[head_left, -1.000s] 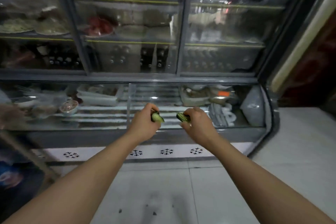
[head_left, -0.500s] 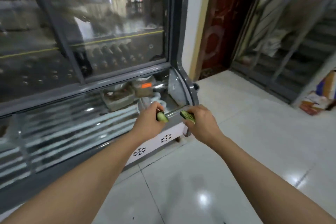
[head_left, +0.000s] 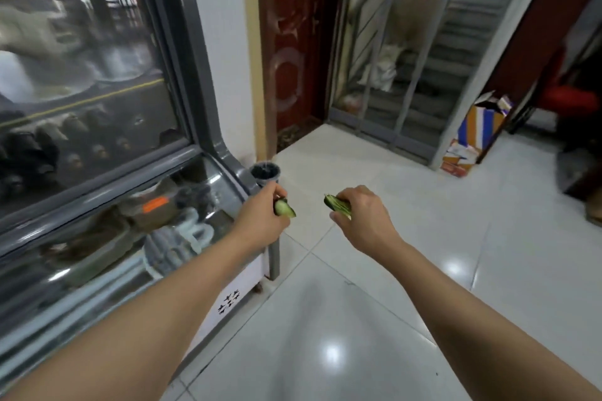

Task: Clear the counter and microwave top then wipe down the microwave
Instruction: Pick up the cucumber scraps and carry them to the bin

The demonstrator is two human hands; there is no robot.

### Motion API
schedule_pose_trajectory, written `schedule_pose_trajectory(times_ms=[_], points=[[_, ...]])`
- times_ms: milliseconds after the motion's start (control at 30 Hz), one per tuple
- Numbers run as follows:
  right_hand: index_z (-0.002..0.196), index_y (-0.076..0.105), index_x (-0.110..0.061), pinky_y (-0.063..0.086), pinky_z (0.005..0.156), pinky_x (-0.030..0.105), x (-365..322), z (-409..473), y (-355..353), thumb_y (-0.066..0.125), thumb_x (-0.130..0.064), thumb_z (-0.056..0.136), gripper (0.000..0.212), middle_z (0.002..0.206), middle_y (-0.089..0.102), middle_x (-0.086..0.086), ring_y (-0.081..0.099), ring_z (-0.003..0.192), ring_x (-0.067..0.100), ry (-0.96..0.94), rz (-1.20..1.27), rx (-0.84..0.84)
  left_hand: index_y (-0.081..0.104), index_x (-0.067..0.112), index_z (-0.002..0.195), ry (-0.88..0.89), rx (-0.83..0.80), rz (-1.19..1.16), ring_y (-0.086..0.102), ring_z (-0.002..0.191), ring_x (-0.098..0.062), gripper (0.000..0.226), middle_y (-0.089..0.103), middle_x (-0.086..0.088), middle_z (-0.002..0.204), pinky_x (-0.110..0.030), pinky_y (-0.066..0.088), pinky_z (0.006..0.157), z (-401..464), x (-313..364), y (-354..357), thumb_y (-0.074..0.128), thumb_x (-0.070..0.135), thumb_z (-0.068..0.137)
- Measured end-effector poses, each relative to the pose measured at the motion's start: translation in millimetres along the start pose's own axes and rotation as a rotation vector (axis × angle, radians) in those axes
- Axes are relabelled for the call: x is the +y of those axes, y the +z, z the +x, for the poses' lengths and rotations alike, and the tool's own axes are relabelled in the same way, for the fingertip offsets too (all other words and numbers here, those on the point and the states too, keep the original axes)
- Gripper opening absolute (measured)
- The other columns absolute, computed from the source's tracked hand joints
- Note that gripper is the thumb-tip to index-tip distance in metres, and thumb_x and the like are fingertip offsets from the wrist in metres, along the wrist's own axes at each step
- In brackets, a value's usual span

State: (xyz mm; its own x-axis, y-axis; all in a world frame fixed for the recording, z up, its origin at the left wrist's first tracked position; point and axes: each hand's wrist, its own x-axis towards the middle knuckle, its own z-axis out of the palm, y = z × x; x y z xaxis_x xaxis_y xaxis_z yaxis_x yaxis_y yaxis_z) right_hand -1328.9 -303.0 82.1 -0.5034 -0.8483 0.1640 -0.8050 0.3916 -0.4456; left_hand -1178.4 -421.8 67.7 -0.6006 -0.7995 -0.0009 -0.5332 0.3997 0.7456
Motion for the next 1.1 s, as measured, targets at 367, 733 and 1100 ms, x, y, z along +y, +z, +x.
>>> schedule_pose_trajectory(times_ms=[367, 733, 1100], points=[[0.113, 0.06, -0.008, 0.043, 0.077, 0.033, 106.9, 127.0, -29.0, 0.062, -0.024, 0.088, 0.029, 0.108, 0.053, 0.01, 0.052, 0.098, 0.028, 0.063, -0.005, 0.043, 0.051, 0.024, 0.105, 0.067, -0.052, 0.065, 0.059, 0.091, -0.02, 0.033, 0.061, 0.001, 0.103, -0.041, 0.053, 0.08, 152.7, 74.8, 66.3, 0.065, 0.011, 0.078], [0.115, 0.059, -0.01, 0.044, 0.077, 0.032, 220.9, 309.2, -64.8, 0.062, -0.027, 0.089, 0.03, 0.109, 0.054, 0.009, 0.053, 0.096, 0.026, -0.088, -0.029, -0.028, 0.05, 0.025, 0.101, -0.079, 0.09, -0.017, 0.059, 0.089, -0.018, 0.032, 0.061, 0.002, 0.097, -0.038, 0.053, 0.075, 312.7, 144.5, 138.0, 0.064, 0.007, 0.078], [0.114, 0.06, -0.012, 0.042, 0.074, 0.029, 262.9, 461.3, -41.7, 0.062, -0.028, 0.089, 0.029, 0.108, 0.054, 0.006, 0.053, 0.091, 0.022, -0.17, -0.005, -0.08, 0.051, 0.024, 0.101, -0.159, 0.162, -0.003, 0.061, 0.085, -0.02, 0.031, 0.063, 0.001, 0.093, -0.04, 0.055, 0.073, 451.8, 142.3, 159.4, 0.065, 0.009, 0.077]])
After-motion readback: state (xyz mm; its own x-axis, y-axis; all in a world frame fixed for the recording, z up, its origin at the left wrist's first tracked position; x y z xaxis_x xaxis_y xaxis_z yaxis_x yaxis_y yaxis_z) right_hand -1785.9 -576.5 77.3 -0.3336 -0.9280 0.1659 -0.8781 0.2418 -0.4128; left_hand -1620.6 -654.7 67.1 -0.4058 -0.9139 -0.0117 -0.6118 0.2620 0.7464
